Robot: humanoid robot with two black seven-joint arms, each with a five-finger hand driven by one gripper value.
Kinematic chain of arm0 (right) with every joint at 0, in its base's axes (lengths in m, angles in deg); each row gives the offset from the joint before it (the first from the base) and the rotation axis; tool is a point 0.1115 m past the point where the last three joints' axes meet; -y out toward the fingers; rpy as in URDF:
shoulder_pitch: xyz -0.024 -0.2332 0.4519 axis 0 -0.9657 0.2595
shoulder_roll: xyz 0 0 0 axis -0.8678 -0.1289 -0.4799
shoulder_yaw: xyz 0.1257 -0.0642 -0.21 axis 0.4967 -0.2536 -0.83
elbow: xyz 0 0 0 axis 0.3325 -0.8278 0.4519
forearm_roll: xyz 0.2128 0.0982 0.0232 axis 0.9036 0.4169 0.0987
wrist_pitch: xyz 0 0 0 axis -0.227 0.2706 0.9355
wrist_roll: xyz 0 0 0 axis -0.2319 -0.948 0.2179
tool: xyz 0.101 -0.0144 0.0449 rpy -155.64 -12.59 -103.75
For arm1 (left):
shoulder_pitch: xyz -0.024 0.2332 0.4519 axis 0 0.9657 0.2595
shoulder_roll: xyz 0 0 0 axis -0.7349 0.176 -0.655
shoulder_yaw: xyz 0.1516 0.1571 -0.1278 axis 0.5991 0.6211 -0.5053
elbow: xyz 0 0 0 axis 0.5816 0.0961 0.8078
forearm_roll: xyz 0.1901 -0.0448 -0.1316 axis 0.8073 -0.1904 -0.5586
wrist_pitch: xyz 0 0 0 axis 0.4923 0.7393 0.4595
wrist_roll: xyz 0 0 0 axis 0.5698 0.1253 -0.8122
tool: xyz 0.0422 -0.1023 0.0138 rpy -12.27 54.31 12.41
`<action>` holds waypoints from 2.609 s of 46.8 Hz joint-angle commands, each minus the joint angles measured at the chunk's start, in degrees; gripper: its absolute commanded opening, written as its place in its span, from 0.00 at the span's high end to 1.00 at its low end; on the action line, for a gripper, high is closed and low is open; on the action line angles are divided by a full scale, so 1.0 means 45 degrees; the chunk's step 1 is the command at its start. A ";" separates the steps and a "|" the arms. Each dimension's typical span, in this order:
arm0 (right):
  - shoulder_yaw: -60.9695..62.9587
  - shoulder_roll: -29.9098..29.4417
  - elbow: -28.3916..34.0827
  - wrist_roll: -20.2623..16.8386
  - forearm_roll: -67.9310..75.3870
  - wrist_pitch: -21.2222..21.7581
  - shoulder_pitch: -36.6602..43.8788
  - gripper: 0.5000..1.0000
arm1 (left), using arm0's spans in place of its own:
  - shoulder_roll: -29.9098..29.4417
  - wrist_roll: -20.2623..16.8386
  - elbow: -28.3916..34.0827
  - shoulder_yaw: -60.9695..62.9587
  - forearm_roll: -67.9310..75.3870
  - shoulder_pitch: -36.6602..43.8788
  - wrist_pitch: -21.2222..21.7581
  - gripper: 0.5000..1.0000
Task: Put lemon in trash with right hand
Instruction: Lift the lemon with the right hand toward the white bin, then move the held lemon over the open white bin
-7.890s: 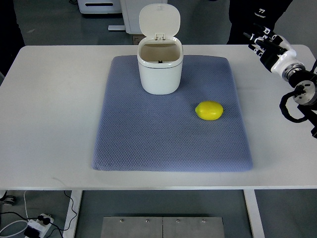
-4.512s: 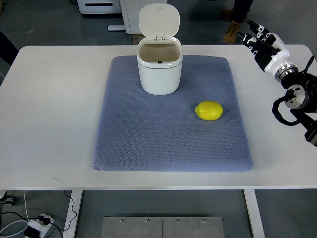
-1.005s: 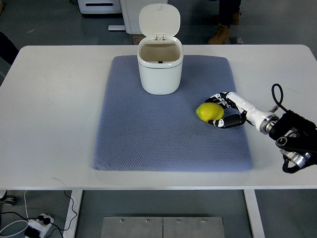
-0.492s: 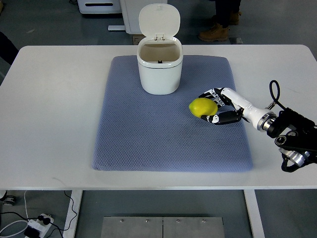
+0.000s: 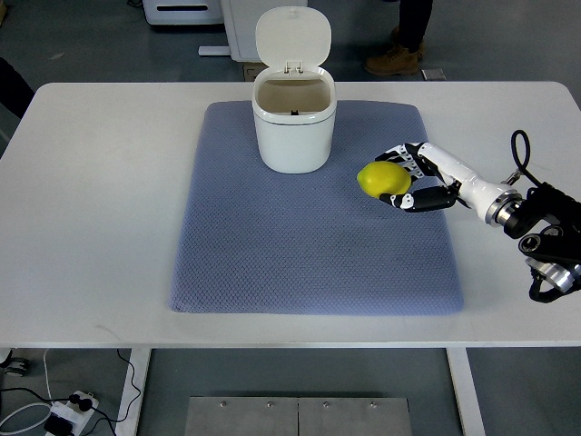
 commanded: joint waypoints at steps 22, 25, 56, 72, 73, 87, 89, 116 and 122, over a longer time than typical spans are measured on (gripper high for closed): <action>0.0083 0.1704 -0.0422 -0.0024 0.0565 0.1586 0.1742 1.00 | 0.0000 0.0003 0.0000 -0.0005 0.0000 -0.0001 0.0000 0.00; 0.0083 0.1704 -0.0462 -0.0043 0.0605 0.1645 0.1821 1.00 | 0.0000 0.0003 0.0000 -0.0004 0.0000 -0.0001 0.0000 0.00; 0.0122 -0.1184 -0.1398 -0.1020 0.2635 0.1626 0.3148 1.00 | 0.0000 0.0003 0.0000 -0.0005 0.0000 -0.0001 0.0000 0.00; 0.0121 -0.3412 -0.3429 -0.1762 0.3026 0.1879 0.3618 1.00 | 0.0000 0.0003 0.0000 0.0015 0.0000 -0.0001 0.0000 0.00; 0.0122 -0.3509 -0.3585 -0.1820 0.3026 0.1938 0.3637 1.00 | 0.0000 0.0003 0.0000 -0.0004 0.0000 -0.0001 0.0000 0.00; 0.0122 -0.5091 -0.5226 -0.2465 0.3124 0.2192 0.3793 1.00 | 0.0000 0.0003 0.0000 -0.0004 0.0000 -0.0001 0.0000 0.00; 0.0122 -0.5306 -0.5461 -0.2524 0.3241 0.2270 0.3852 1.00 | 0.0000 0.0003 0.0000 -0.0004 0.0000 -0.0001 0.0000 0.00; 0.0083 -0.7495 -0.9405 -0.3110 0.3691 0.3754 0.3716 1.00 | 0.0000 0.0003 0.0000 -0.0005 0.0000 -0.0001 0.0000 0.00; 0.0083 -0.7495 -0.9895 -0.3168 0.3691 0.3970 0.3403 1.00 | 0.0000 0.0003 0.0000 0.0015 0.0000 -0.0001 0.0000 0.00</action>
